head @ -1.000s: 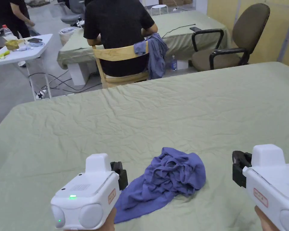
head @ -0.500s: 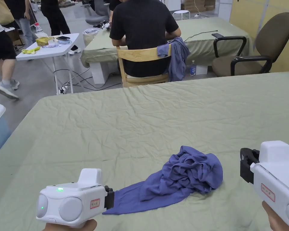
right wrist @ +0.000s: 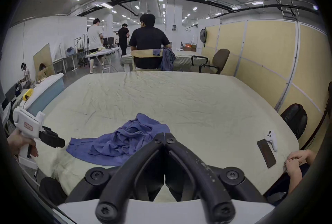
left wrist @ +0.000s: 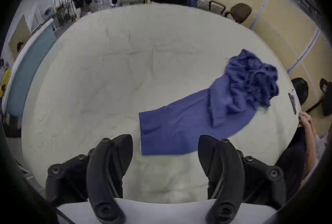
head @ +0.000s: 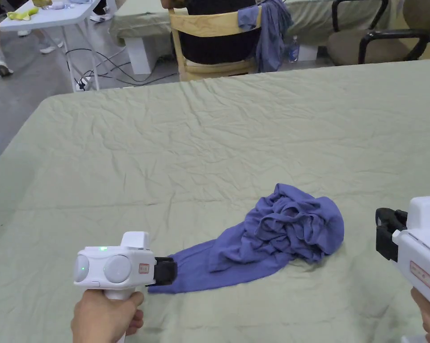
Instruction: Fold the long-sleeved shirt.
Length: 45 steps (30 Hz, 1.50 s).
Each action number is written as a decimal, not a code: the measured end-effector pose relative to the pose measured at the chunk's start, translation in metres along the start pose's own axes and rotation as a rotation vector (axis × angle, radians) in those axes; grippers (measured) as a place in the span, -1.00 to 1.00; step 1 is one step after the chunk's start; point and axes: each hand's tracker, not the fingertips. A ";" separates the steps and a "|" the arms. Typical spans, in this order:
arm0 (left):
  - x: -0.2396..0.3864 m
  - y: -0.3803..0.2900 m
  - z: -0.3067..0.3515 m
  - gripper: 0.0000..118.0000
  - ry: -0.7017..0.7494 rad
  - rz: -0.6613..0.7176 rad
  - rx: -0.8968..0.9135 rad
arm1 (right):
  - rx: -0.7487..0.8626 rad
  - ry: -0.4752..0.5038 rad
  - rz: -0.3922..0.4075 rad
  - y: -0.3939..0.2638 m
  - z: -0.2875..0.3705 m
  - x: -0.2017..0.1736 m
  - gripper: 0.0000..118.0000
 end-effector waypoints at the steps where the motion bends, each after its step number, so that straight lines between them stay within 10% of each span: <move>1: 0.000 0.001 -0.012 0.31 0.003 -0.003 -0.011 | -0.015 -0.003 0.002 -0.002 -0.006 0.001 -0.98; 11: 0.006 0.006 -0.075 0.18 0.020 -0.004 -0.100 | -0.126 -0.008 0.021 -0.024 -0.049 -0.002 -0.98; 13: 0.010 0.002 -0.069 -0.08 0.032 -0.022 -0.089 | -0.137 0.004 0.014 -0.027 -0.054 -0.004 -0.97; 15: 0.018 0.001 -0.061 -0.77 0.059 -0.063 -0.054 | -0.146 0.012 0.011 -0.029 -0.056 -0.007 -0.98; 21: 0.013 -0.002 -0.069 -0.84 0.031 -0.015 -0.061 | -0.155 0.046 0.008 -0.028 -0.058 -0.005 -0.96; 23: 0.017 -0.001 -0.070 -0.84 0.042 -0.045 -0.070 | -0.192 0.102 0.028 -0.023 -0.072 0.003 -0.63; 25: 0.016 0.000 -0.074 -0.84 0.044 -0.047 -0.076 | -0.257 0.136 0.059 -0.016 -0.094 0.012 0.18; 34: 0.011 -0.003 -0.075 -0.85 0.008 0.013 -0.067 | -0.374 0.219 0.399 -0.006 -0.209 0.035 0.12; 42: 0.015 -0.003 -0.074 -0.85 0.026 0.018 -0.058 | -0.465 0.328 0.264 -0.031 -0.250 0.029 -0.65; 45: 0.020 -0.001 -0.073 -0.85 0.060 -0.050 -0.062 | -0.436 0.297 0.338 -0.028 -0.237 0.022 -0.72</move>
